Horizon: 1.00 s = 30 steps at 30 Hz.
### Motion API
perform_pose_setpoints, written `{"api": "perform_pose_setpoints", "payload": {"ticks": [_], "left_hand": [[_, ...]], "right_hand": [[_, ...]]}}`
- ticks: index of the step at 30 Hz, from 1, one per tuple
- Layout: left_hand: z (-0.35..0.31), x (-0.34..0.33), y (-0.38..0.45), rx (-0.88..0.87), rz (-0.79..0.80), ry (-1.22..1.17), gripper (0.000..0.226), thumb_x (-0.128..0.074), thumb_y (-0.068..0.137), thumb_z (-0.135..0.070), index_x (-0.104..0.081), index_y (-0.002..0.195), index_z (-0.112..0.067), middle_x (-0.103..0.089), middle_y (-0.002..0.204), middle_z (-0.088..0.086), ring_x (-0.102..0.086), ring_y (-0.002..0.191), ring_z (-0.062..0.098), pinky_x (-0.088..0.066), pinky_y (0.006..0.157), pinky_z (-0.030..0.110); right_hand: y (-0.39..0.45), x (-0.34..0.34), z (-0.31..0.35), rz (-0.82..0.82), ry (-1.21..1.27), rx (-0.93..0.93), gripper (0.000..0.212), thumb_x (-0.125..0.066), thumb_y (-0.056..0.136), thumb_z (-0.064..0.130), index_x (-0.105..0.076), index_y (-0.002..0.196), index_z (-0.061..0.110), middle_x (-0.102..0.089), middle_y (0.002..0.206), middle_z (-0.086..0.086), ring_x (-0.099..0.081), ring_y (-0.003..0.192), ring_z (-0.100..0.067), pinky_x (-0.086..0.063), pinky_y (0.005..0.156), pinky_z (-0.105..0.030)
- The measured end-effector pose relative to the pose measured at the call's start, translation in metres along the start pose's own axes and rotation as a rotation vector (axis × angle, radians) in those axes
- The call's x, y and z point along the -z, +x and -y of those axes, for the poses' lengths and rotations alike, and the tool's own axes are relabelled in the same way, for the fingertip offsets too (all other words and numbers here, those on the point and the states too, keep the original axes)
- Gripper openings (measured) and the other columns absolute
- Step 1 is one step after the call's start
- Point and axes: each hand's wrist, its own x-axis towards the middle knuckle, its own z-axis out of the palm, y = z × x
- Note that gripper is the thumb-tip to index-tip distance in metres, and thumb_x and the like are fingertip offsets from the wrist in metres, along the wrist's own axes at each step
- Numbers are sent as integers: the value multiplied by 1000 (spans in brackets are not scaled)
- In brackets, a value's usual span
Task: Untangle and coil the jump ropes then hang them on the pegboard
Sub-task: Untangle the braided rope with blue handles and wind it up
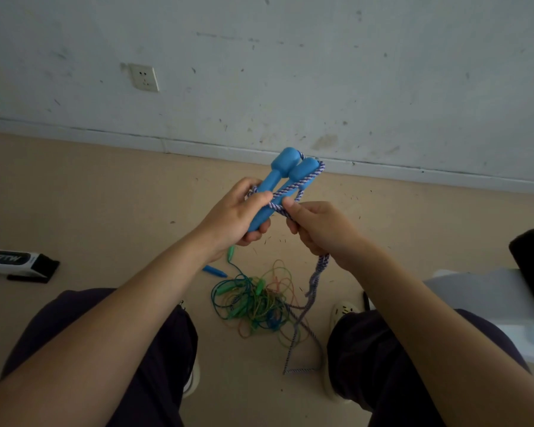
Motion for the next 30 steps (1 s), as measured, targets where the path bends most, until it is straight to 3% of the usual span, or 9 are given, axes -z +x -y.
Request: {"api": "perform_pose_setpoints", "payload": {"ticks": [3, 6, 9, 13, 16, 22, 26, 28, 30], "left_hand": [[2, 2, 0, 43, 4, 38, 22, -53, 95, -44, -48, 100, -22, -60, 60, -1, -45, 45, 12, -32, 41, 22], [2, 3, -1, 92, 35, 106, 24, -56, 100, -37, -45, 110, -19, -62, 67, -1, -49, 51, 11, -35, 43, 22], [0, 4, -3, 97, 124, 114, 27, -54, 102, -29, -44, 121, -14, -60, 81, 3, -54, 57, 11, -37, 46, 21], [-4, 8, -1, 89, 181, 18, 16, -49, 103, -18, -55, 118, -19, -68, 98, 6, -65, 69, 14, -44, 52, 22], [-6, 11, -1, 83, 193, -47, 20, -44, 103, -15, -60, 115, -20, -71, 92, 6, -66, 69, 19, -44, 52, 24], [2, 6, 3, 54, 132, 63, 29, -37, 91, -36, -56, 106, -18, -57, 64, 6, -41, 43, 16, -25, 41, 20], [5, 8, 3, 12, 112, 114, 24, -44, 91, -49, -59, 95, -31, -58, 62, 3, -42, 43, 15, -28, 41, 22], [5, 9, 2, -4, 120, 102, 29, -53, 88, -59, -61, 98, -33, -60, 64, 1, -45, 45, 13, -30, 40, 22], [6, 9, 3, -2, 124, 66, 35, -58, 89, -56, -60, 106, -26, -63, 68, 2, -47, 47, 13, -31, 40, 22]], "right_hand": [[0, -2, -1, 7, -24, 8, 49, -47, 98, 53, -58, 71, 14, -37, 50, 1, -29, 42, -11, -25, 42, -23], [0, -6, -3, 27, -15, 7, 53, -50, 93, 61, -64, 77, 13, -40, 49, 6, -32, 42, -9, -28, 40, -22], [1, -8, -4, -40, -6, -35, 59, -47, 91, 66, -63, 70, 13, -39, 45, 8, -32, 38, -8, -27, 40, -21], [2, -6, -4, -56, -9, -38, 58, -45, 94, 62, -63, 71, 12, -41, 44, 10, -33, 38, -7, -29, 40, -22], [1, -7, -3, -32, 21, -27, 55, -43, 98, 57, -61, 75, 11, -41, 45, 10, -32, 40, -7, -27, 40, -22], [-2, -12, -1, 49, 102, -61, 55, -40, 101, 51, -61, 78, 6, -34, 44, 8, -25, 38, -8, -22, 39, -21], [-3, -14, 1, 60, 94, -54, 54, -40, 102, 51, -61, 76, 7, -34, 45, 8, -25, 39, -9, -22, 40, -22], [-2, -12, 2, 51, 90, -49, 54, -40, 101, 52, -61, 76, 8, -35, 45, 8, -26, 40, -8, -23, 39, -21], [-2, -10, 2, 41, 101, -49, 53, -40, 102, 50, -61, 77, 8, -36, 47, 7, -27, 40, -8, -23, 39, -22]]}}
